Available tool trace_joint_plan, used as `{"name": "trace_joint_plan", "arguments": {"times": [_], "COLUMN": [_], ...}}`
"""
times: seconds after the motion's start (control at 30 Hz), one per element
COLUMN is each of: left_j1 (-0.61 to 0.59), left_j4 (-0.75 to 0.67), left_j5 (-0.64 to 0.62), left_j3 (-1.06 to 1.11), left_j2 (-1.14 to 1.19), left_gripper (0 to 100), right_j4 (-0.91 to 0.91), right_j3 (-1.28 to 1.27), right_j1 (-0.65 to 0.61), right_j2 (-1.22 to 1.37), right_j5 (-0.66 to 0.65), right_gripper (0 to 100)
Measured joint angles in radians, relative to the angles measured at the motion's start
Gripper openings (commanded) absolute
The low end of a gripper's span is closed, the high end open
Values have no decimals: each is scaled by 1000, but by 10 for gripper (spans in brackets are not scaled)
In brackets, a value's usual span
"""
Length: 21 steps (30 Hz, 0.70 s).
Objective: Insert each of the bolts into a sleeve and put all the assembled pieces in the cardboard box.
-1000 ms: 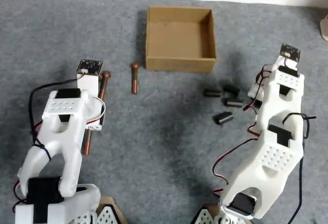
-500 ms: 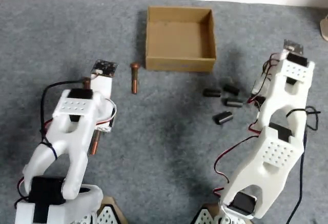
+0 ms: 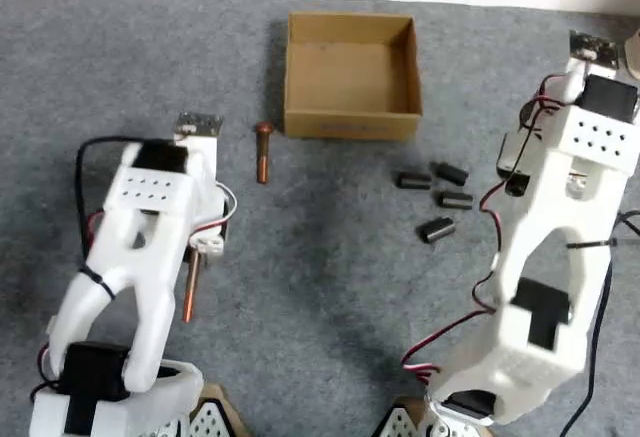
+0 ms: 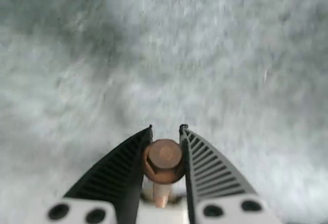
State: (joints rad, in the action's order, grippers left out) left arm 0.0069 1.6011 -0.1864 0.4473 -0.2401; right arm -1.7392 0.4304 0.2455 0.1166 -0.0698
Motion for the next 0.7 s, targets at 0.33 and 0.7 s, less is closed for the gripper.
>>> {"name": "trace_joint_plan", "arguments": {"times": [0.33,0.7], "left_j1": [41,107], "left_j4": [141,-69], "left_j5": [-71,-81], "left_j3": [-12,169], "left_j2": [-253,-537], "left_gripper": [5,5], "right_j4": [-5,133], "right_j3": [-319,-750], "right_j1": [-54,-126], "right_j2": [-448,-864], "right_j5": [-3,-74], "right_gripper": [5,5]}}
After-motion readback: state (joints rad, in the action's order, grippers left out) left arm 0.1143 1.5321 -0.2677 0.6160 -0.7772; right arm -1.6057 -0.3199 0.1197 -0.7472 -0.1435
